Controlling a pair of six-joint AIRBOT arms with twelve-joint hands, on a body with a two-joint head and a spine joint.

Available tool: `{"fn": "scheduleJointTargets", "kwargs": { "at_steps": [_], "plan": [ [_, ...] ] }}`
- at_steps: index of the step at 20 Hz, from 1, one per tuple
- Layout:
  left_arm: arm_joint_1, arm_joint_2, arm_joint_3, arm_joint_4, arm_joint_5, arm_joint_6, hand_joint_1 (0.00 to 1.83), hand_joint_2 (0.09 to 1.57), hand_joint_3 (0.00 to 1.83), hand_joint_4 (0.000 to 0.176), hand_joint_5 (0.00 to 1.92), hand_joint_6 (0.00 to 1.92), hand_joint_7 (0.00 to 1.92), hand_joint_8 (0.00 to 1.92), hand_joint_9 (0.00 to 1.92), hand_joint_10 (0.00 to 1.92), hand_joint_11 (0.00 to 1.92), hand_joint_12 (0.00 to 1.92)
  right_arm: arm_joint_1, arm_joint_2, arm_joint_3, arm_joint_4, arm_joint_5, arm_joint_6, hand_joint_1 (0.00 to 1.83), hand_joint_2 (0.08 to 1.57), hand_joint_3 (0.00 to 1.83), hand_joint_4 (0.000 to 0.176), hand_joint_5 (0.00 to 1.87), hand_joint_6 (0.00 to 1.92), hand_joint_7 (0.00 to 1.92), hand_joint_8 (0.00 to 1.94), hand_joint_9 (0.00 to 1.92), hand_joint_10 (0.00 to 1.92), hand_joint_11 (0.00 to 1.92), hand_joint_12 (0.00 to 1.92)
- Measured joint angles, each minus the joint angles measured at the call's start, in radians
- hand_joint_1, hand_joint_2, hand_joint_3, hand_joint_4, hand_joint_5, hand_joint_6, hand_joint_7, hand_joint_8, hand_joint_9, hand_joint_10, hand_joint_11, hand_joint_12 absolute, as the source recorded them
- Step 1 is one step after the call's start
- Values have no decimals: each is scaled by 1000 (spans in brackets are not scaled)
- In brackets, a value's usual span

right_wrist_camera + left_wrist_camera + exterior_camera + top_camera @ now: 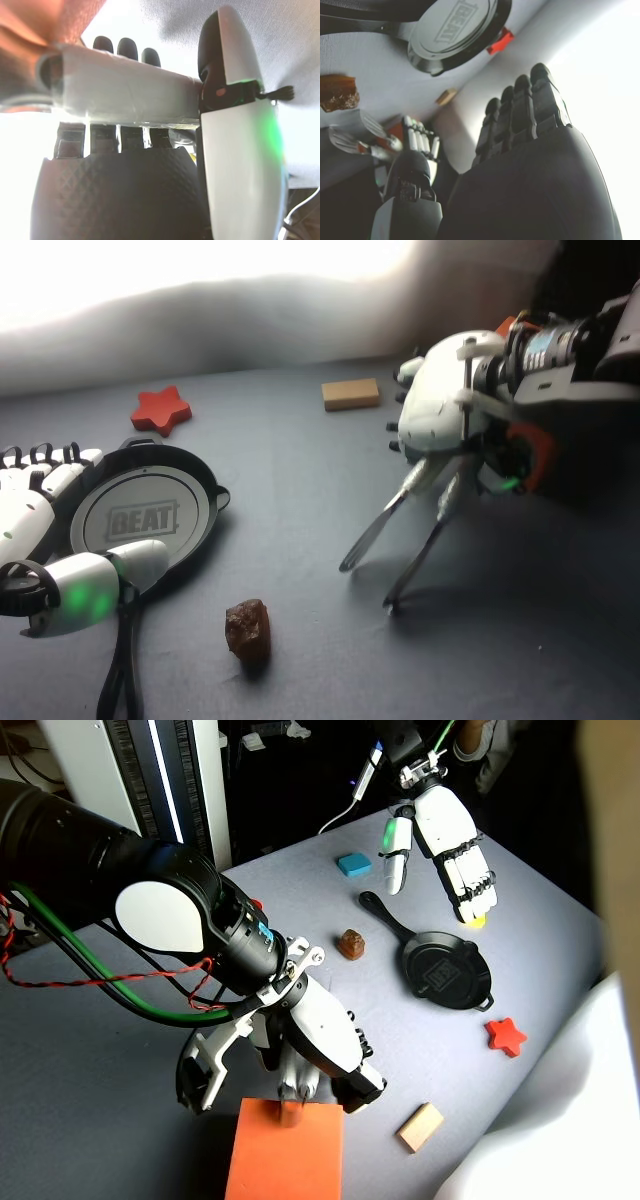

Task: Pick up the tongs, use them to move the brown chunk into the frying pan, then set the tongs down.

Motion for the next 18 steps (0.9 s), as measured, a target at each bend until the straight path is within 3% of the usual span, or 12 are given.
{"fn": "scheduleJointTargets", "kwargs": {
  "at_steps": [7, 11, 16, 18],
  "plan": [
    [2, 0, -4, 2, -4, 0, 0, 1243, 4, 0, 0, 0, 0, 0, 0, 0, 7, 4, 80, 39, -88, 1, -26, 82, 1035, 1165, 34, 0, 799, 205, 937, 58, 810, 292, 299, 1462],
    [4, 0, -4, 2, -5, 0, 0, 1233, 0, 0, 0, 0, 0, 0, 0, 0, 3, 1, 110, 75, -137, -9, -70, 189, 1049, 1156, 22, 0, 796, 208, 958, 48, 826, 315, 345, 1437],
    [4, 0, -4, 4, -4, -2, 0, 1225, 0, 4, 0, 0, 0, 0, 3, 0, 11, 7, 110, 119, -260, -263, -101, 475, 1113, 1155, 4, 0, 763, 319, 982, 22, 748, 527, 342, 1491],
    [4, 0, -4, 2, -5, -2, 0, 1221, 0, 8, 0, 0, 0, 0, 0, 0, 12, 8, 111, 128, -307, -378, -133, 638, 1124, 1155, 2, 0, 731, 374, 968, 11, 715, 579, 333, 1490]
  ]
}}
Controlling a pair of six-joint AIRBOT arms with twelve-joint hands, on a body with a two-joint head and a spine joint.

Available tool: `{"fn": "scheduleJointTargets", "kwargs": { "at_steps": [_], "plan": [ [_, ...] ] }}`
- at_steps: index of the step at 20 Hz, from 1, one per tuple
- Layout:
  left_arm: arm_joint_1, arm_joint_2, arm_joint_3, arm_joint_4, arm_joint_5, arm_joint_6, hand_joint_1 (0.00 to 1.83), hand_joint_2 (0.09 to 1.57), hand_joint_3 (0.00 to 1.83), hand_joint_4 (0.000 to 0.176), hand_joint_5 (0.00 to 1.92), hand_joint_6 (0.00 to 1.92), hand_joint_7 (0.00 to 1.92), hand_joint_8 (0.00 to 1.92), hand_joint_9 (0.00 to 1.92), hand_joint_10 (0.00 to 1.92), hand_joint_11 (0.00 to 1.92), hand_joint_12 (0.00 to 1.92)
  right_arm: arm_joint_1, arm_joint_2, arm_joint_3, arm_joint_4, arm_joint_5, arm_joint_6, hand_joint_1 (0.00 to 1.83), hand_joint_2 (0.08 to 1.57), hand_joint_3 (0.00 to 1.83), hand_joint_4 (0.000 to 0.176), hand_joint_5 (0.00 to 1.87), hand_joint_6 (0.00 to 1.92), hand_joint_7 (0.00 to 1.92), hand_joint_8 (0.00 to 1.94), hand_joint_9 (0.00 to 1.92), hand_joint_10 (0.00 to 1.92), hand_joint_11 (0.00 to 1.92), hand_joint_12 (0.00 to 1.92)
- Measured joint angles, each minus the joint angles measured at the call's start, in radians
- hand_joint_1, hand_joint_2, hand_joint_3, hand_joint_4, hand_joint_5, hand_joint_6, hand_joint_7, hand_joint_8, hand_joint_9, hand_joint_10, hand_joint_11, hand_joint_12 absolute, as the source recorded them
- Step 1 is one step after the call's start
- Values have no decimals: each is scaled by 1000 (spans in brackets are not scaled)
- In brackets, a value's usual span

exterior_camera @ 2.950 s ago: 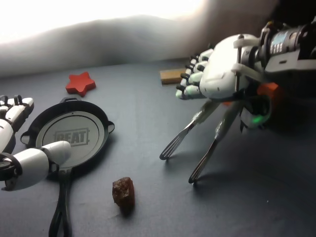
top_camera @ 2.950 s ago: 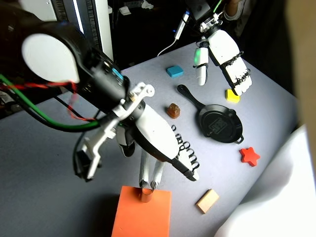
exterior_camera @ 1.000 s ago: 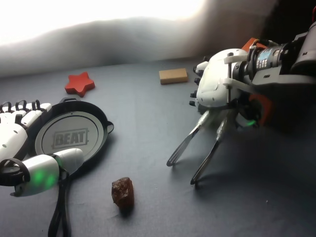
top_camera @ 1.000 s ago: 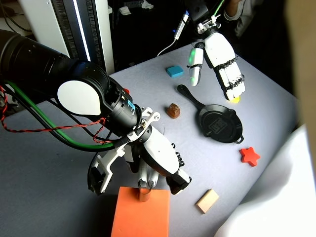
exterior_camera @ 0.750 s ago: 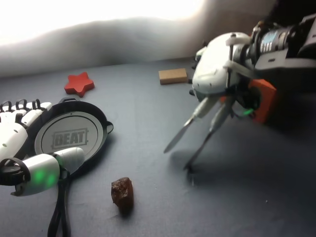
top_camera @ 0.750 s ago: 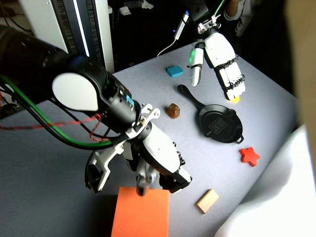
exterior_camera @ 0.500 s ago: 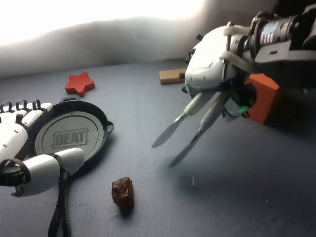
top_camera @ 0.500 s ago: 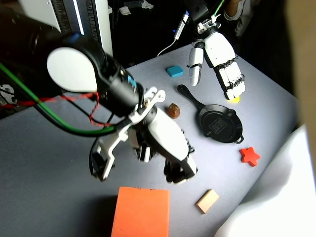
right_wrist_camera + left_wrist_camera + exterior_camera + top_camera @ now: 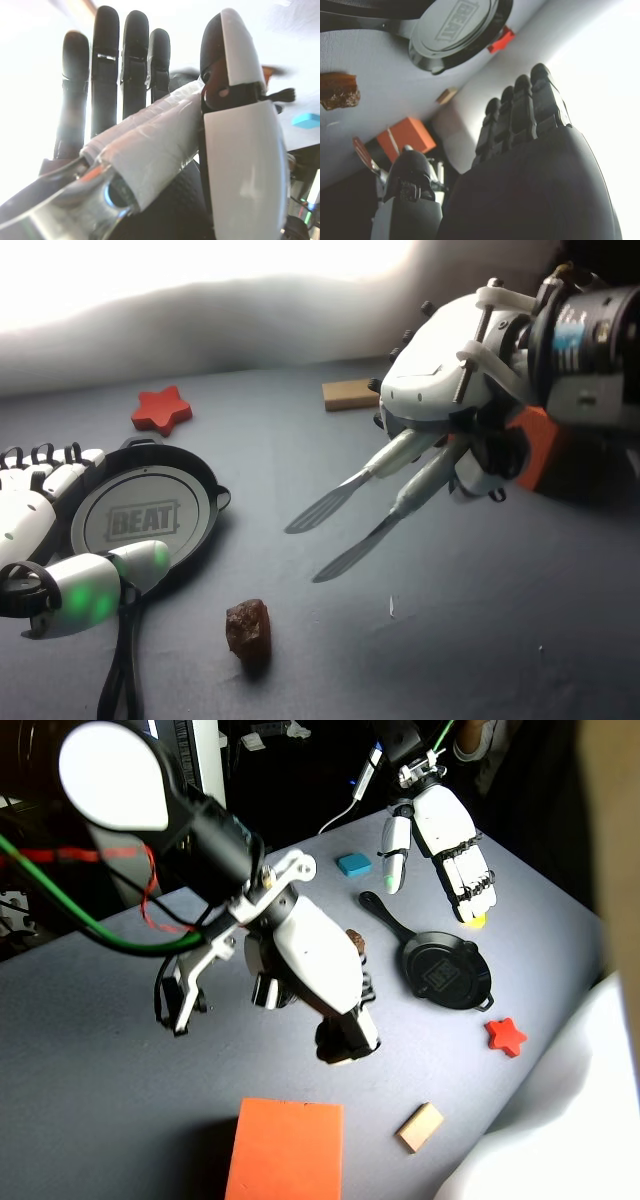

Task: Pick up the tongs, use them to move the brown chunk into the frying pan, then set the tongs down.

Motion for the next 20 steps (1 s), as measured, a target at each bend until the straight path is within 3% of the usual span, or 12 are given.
{"fn": "scheduleJointTargets", "kwargs": {
  "at_steps": [2, 5, 6, 9, 11, 13, 20],
  "plan": [
    [0, 0, 0, 2, 0, 0, 0, 1219, 0, 11, 0, 0, 1, 0, 0, 0, 5, 5, 6, 10, -43, -74, -42, 141, 1141, 1139, 0, 0, 737, 390, 981, 16, 726, 593, 343, 1494],
    [0, 0, 0, 1, 0, 0, 0, 1211, 0, 13, 0, 0, 0, 0, 0, 0, 1, 0, 26, 16, -97, -89, -104, 296, 1139, 1148, 0, 0, 725, 391, 973, 12, 711, 588, 331, 1490],
    [0, 0, 0, 1, 0, 0, 0, 1211, 0, 5, 0, 0, 0, 0, 0, 0, 8, 4, 30, 15, -119, -90, -127, 367, 1134, 1146, 0, 0, 727, 399, 977, 13, 715, 590, 323, 1495],
    [2, 0, 0, 1, 0, -2, 0, 1209, 0, 3, 0, 0, 4, 1, 4, 2, 21, 10, 32, 7, -168, -148, -218, 662, 1118, 1159, 3, 0, 692, 447, 955, 3, 676, 617, 289, 1515],
    [2, 0, 1, 1, 0, -2, 0, 1215, 0, 4, 0, 0, 0, 0, 0, 0, 6, 5, 34, 0, -174, -160, -266, 755, 1122, 1149, 0, 0, 708, 434, 972, 8, 705, 592, 310, 1496],
    [2, 0, 5, 2, 1, -6, 0, 1221, 1, 6, 0, 0, 0, 0, 0, 0, 0, 0, 33, -16, -174, -161, -317, 793, 1124, 1143, 0, 0, 708, 429, 975, 8, 710, 585, 308, 1491],
    [21, 0, 20, 2, -23, -76, 0, 1228, 4, 1, 0, 0, 0, 0, 5, 2, 16, 9, -21, -58, -177, -172, -312, 798, 1123, 1152, 1, 0, 695, 412, 961, 2, 698, 567, 275, 1499]
  ]
}}
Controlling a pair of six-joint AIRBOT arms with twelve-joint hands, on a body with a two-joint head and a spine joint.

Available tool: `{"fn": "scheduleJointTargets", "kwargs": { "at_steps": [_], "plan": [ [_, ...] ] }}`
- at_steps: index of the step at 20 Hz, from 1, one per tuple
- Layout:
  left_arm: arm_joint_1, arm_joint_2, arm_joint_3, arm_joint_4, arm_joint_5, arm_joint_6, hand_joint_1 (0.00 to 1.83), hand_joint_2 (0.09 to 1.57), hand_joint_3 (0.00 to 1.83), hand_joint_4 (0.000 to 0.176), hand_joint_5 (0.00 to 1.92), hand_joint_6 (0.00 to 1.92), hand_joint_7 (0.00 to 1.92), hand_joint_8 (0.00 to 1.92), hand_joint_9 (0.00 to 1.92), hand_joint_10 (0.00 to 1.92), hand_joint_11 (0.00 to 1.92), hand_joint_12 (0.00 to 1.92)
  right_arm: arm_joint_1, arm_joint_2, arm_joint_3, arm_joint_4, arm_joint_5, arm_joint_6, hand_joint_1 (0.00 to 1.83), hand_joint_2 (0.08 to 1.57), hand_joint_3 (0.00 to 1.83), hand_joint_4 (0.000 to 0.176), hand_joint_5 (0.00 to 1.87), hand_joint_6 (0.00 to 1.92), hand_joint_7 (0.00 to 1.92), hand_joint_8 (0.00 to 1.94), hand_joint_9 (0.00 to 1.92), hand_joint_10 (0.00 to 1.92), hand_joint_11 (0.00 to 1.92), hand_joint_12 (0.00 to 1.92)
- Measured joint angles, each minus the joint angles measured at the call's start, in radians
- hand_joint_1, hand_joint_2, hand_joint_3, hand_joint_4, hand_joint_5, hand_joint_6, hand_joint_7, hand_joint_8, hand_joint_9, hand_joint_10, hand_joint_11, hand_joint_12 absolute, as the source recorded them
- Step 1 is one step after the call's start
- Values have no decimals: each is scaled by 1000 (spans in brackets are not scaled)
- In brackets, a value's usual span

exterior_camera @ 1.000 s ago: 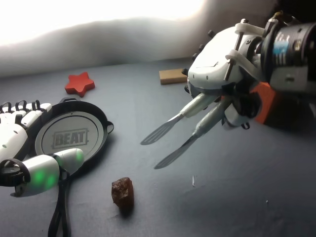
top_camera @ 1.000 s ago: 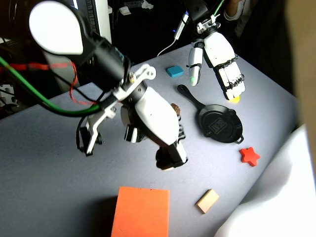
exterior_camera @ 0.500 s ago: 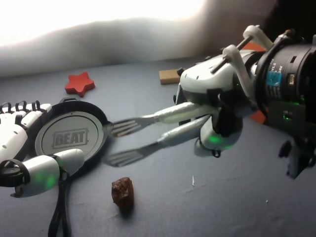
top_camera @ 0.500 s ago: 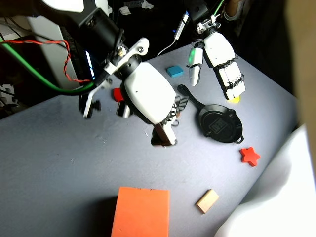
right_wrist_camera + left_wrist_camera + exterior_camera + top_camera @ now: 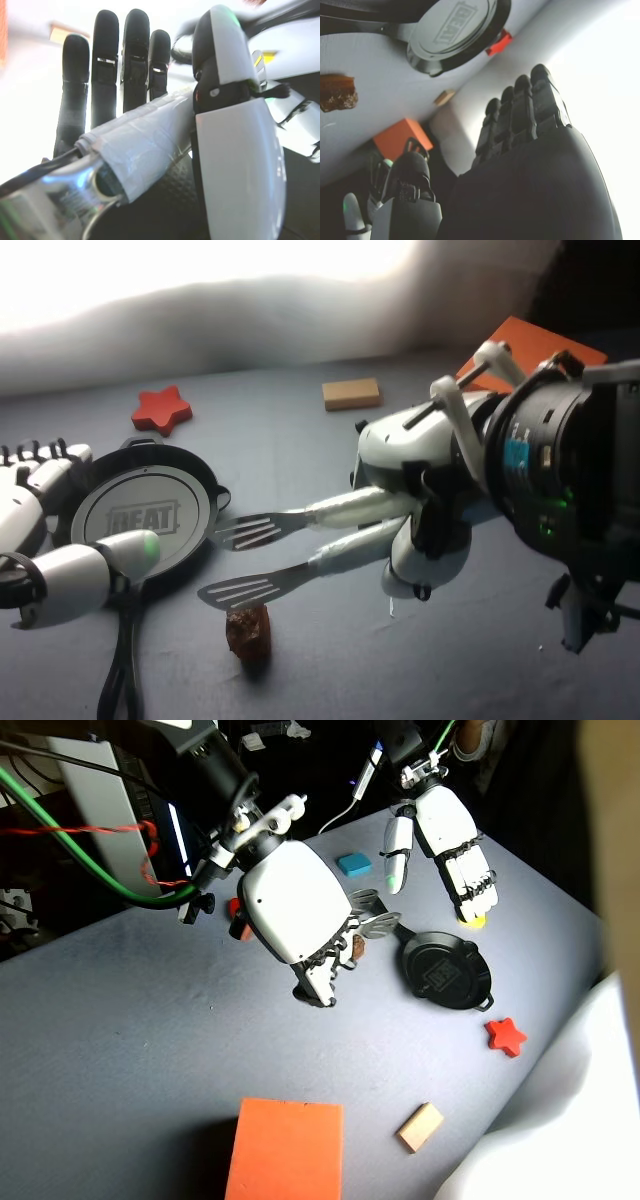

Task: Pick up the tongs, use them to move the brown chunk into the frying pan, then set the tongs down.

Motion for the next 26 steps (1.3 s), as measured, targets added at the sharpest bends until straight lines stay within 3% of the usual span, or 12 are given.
{"fn": "scheduleJointTargets", "kwargs": {
  "at_steps": [16, 26],
  "plan": [
    [79, 52, 14, 3, -29, -63, 0, 1238, 4, 2, 0, 0, 0, 0, 0, 0, 0, 0, -60, -108, 56, -85, 8, 2, 1106, 1164, 4, 0, 711, 392, 961, 5, 698, 564, 258, 1505],
    [79, 52, 19, 6, -32, -64, 0, 1238, 3, 7, 0, 0, 0, 0, 0, 0, 0, 0, -119, -113, 68, -112, 3, 22, 1106, 1174, 5, 0, 711, 394, 944, 3, 681, 554, 258, 1501]
  ]
}}
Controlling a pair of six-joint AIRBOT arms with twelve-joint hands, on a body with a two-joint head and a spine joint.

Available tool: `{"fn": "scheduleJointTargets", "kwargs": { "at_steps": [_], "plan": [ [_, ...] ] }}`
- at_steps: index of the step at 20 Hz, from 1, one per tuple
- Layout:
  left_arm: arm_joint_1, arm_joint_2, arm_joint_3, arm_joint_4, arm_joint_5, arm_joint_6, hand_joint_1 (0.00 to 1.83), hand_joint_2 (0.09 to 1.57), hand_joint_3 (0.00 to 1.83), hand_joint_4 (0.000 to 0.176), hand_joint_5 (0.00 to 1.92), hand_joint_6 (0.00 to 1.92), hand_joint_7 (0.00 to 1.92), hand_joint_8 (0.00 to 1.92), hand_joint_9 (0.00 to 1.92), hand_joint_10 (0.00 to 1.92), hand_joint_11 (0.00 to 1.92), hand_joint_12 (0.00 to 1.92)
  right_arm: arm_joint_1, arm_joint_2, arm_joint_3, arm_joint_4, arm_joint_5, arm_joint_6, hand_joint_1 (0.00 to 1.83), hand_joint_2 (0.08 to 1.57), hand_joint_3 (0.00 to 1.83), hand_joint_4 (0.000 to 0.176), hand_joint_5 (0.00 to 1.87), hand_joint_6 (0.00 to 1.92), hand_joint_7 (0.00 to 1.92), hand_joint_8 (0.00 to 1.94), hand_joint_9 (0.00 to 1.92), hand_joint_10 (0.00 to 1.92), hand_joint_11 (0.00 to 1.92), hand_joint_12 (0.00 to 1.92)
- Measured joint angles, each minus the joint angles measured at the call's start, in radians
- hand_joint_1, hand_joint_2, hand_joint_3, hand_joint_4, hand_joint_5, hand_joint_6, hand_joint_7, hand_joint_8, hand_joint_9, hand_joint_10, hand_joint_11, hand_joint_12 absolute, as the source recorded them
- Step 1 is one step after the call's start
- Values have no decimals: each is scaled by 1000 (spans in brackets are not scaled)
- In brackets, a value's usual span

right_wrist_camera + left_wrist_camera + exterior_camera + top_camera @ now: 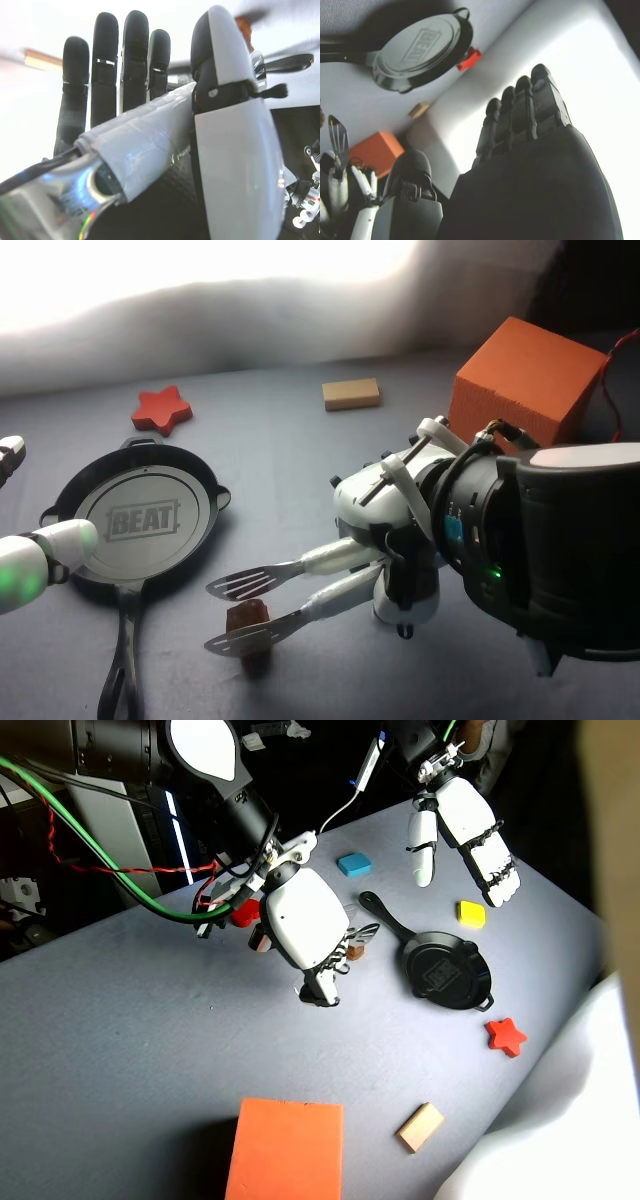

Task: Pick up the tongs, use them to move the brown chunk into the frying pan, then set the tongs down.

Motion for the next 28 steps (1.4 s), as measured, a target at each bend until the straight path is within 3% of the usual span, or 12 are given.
{"fn": "scheduleJointTargets", "kwargs": {
  "at_steps": [15, 16, 18, 19, 20, 21, 24, 25, 26, 28],
  "plan": [
    [-2, 0, -14, 0, -10, -3, 0, 1227, 0, 0, 0, 0, 0, 0, 0, 0, 19, 10, -52, -28, 56, -19, 5, 5, 1117, 1166, 0, 0, 750, 383, 967, 9, 710, 547, 292, 1495],
    [-2, 0, -14, 0, -10, -3, 0, 1234, 1, 0, 0, 0, 0, 0, 0, 0, 19, 11, -52, -28, 56, -19, 5, 5, 1107, 1195, 26, 0, 771, 1094, 1001, 22, 731, 567, 320, 1516],
    [-2, 0, -14, 0, -10, -2, 0, 1227, 0, 0, 0, 0, 0, 0, 4, 1, 40, 22, -52, -29, 56, -19, 6, 5, 1118, 1191, 11, 0, 813, 1188, 1093, 59, 799, 604, 434, 1502],
    [-2, 0, -14, 0, -10, 1, 0, 1225, 0, 1, 0, 0, 0, 0, 8, 3, 47, 27, -52, -29, 56, -19, 8, 5, 1185, 1156, 3, 0, 887, 1165, 984, 811, 849, 624, 513, 1481],
    [-2, 0, -14, 0, -10, 1, 0, 1225, 0, 0, 0, 0, 0, 0, 6, 2, 42, 27, -52, -29, 56, -19, 8, 5, 1198, 1151, 2, 8, 904, 1161, 941, 988, 861, 631, 536, 1486],
    [-2, 0, -14, 0, -10, 1, 0, 1220, 0, 0, 0, 0, 0, 0, 6, 2, 43, 31, -52, -29, 56, -18, 8, 5, 1213, 1126, 0, 18, 965, 1069, 976, 967, 906, 641, 577, 1481],
    [-2, 0, -14, 0, -10, 1, 0, 1215, 0, 5, 0, 0, 0, 0, 8, 1, 40, 44, -52, -29, 56, -19, 8, 3, 1210, 1127, 1, 23, 947, 1098, 995, 950, 967, 660, 626, 1520],
    [-2, 0, -14, 0, -10, 1, 0, 1218, 0, 5, 0, 0, 3, 1, 14, 4, 41, 47, -52, -29, 56, -19, 8, 2, 1144, 1154, 4, 0, 909, 1117, 1049, 647, 977, 680, 624, 1550],
    [-2, 0, -14, 0, -10, 0, 0, 1223, 0, 2, 0, 0, 2, 1, 13, 3, 39, 49, -52, -29, 56, -19, 8, 2, 1127, 1167, 1, 0, 892, 1138, 1108, 472, 979, 725, 627, 1591],
    [-2, 0, -14, 0, -10, 0, 0, 1221, 0, 5, 0, 0, 1, 1, 6, 0, 1, 132, -52, -29, 56, -19, 8, -1, 1126, 1158, 0, 0, 909, 1114, 1207, 298, 1012, 751, 661, 1603]
  ]
}}
